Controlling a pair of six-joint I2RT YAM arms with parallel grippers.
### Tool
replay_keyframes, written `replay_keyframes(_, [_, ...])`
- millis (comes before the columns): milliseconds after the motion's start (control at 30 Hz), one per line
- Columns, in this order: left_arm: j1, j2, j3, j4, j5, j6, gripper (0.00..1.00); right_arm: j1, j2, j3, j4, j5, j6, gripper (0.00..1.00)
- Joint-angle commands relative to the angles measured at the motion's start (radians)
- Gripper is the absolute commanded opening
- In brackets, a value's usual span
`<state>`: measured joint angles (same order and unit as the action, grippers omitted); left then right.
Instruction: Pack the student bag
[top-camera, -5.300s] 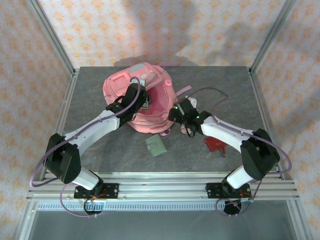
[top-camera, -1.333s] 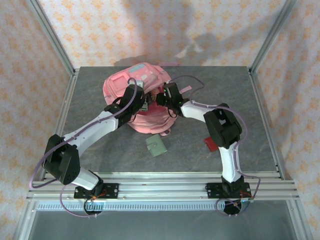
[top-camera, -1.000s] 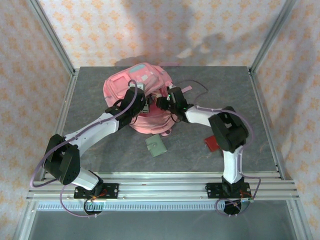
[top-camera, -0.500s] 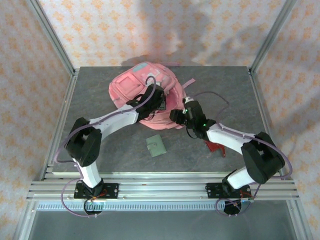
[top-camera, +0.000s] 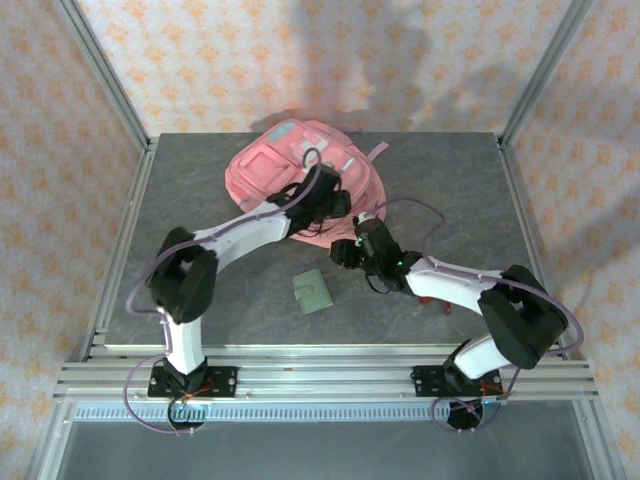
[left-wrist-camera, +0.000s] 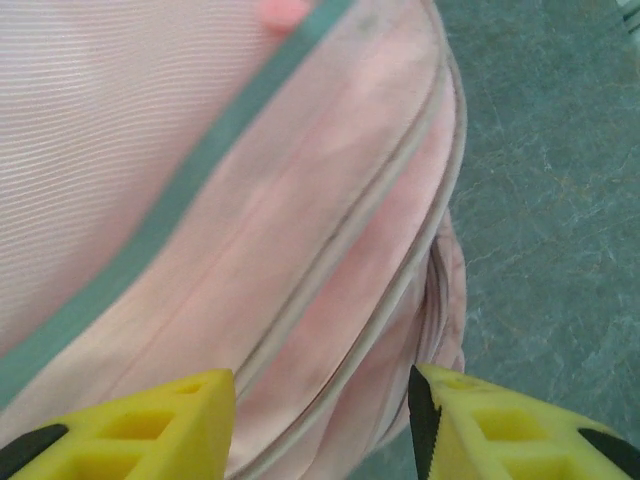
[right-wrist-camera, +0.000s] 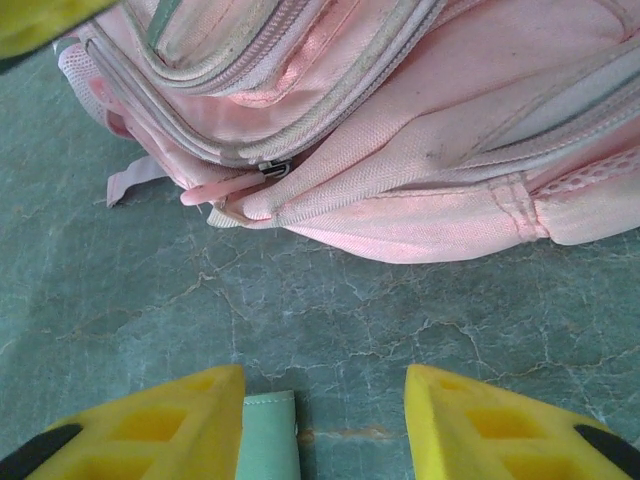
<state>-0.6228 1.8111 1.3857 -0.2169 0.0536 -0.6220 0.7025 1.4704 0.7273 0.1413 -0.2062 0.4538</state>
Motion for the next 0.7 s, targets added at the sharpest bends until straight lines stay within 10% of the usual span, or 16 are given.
replay_keyframes(0, [0.060, -0.153, -0.167, 0.095, -0.001, -0.063, 0.50, 0.003, -0.018, 0.039, -0.013, 0.037, 0.008, 0.46])
replay_keyframes(500, [0.230, -0.126, -0.427, 0.366, 0.105, -0.211, 0.57, 0.003, -0.047, -0.006, -0.002, 0.042, 0.040, 0.47])
replay_keyframes(667, [0.235, -0.052, -0.375, 0.367, 0.117, -0.210, 0.37, 0.015, -0.053, 0.001, -0.021, 0.036, 0.035, 0.47])
